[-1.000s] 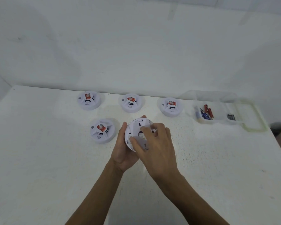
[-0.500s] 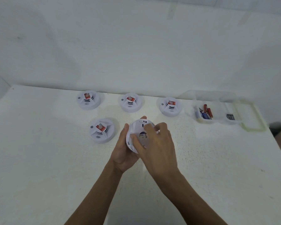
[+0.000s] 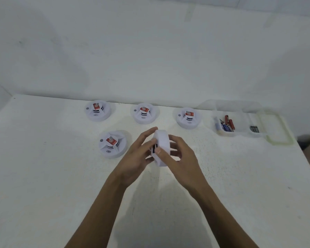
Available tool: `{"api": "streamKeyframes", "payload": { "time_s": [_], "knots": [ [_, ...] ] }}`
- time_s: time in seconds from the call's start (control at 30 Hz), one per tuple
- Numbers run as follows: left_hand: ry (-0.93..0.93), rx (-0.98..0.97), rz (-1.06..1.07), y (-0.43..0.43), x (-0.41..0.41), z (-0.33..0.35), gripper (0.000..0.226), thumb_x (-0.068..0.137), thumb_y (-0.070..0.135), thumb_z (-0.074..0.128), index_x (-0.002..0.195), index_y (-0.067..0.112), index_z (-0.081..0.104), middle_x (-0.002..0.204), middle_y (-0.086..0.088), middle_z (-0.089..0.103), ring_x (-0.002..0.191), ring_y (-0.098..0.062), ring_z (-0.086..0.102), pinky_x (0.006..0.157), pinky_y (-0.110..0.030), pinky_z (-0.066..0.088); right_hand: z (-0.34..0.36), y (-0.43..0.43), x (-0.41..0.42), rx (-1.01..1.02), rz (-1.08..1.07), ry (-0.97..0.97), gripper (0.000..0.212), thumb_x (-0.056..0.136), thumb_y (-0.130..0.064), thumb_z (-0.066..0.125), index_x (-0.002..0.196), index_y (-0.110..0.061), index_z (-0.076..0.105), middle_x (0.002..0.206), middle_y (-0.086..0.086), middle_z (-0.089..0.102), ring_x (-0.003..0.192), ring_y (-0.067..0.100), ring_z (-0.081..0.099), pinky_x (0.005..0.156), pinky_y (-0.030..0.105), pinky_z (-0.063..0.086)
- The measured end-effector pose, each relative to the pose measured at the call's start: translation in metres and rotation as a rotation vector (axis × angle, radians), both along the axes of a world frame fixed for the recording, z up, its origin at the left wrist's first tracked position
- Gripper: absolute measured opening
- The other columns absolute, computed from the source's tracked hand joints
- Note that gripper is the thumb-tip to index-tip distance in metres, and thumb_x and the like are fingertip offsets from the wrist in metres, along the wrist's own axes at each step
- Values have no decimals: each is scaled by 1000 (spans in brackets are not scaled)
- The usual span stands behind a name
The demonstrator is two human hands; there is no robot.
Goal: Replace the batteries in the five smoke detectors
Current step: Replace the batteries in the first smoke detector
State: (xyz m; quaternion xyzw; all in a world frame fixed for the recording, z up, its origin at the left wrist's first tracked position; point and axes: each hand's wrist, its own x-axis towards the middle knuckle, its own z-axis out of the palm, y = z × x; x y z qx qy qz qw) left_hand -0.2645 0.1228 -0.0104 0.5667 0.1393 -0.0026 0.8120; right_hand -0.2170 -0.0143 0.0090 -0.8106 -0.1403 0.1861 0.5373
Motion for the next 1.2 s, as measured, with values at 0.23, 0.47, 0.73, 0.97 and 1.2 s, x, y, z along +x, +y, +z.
{"api": "streamKeyframes", "payload": {
  "time_s": [0.23, 0.47, 0.73, 0.97, 1.2],
  "knots": [
    [-28, 136, 74, 9, -10, 5, 40, 81, 40, 54, 121, 34, 55, 118, 7, 65, 108, -17, 64, 82, -30, 56, -3, -22, 14, 429, -79, 421, 29, 88, -32, 64, 113, -18, 62, 110, 5, 69, 96, 21, 69, 71, 33, 59],
    [11, 246, 54, 12, -14, 12, 31, 92, 23, 56, 123, 23, 60, 105, -4, 70, 98, -19, 68, 77, -31, 57, -8, -34, 17, 568, -36, 599, 32, 99, -24, 43, 125, -13, 57, 121, 9, 65, 108, 31, 64, 82, 46, 56],
    [32, 378, 136, 8, -14, 13, 29, 91, 16, 59, 119, 18, 63, 97, -4, 70, 89, -15, 70, 71, -30, 59, -8, -36, 15, 496, -38, 546, 32, 98, -22, 45, 127, -12, 57, 121, 10, 66, 104, 32, 66, 80, 52, 56],
    [35, 375, 129, 8, -15, 13, 26, 90, 16, 60, 116, 20, 64, 93, -2, 70, 87, -17, 70, 70, -30, 59, -7, -36, 13, 503, -30, 531, 31, 97, -21, 47, 126, -14, 57, 119, 9, 67, 104, 31, 67, 80, 51, 57],
    [43, 382, 123, 7, -15, 11, 25, 90, 17, 61, 114, 23, 64, 95, -2, 70, 86, -15, 70, 67, -25, 57, -10, -37, 12, 508, -37, 535, 29, 96, -22, 48, 122, -17, 59, 116, 6, 68, 102, 29, 68, 75, 45, 58]
  ]
}}
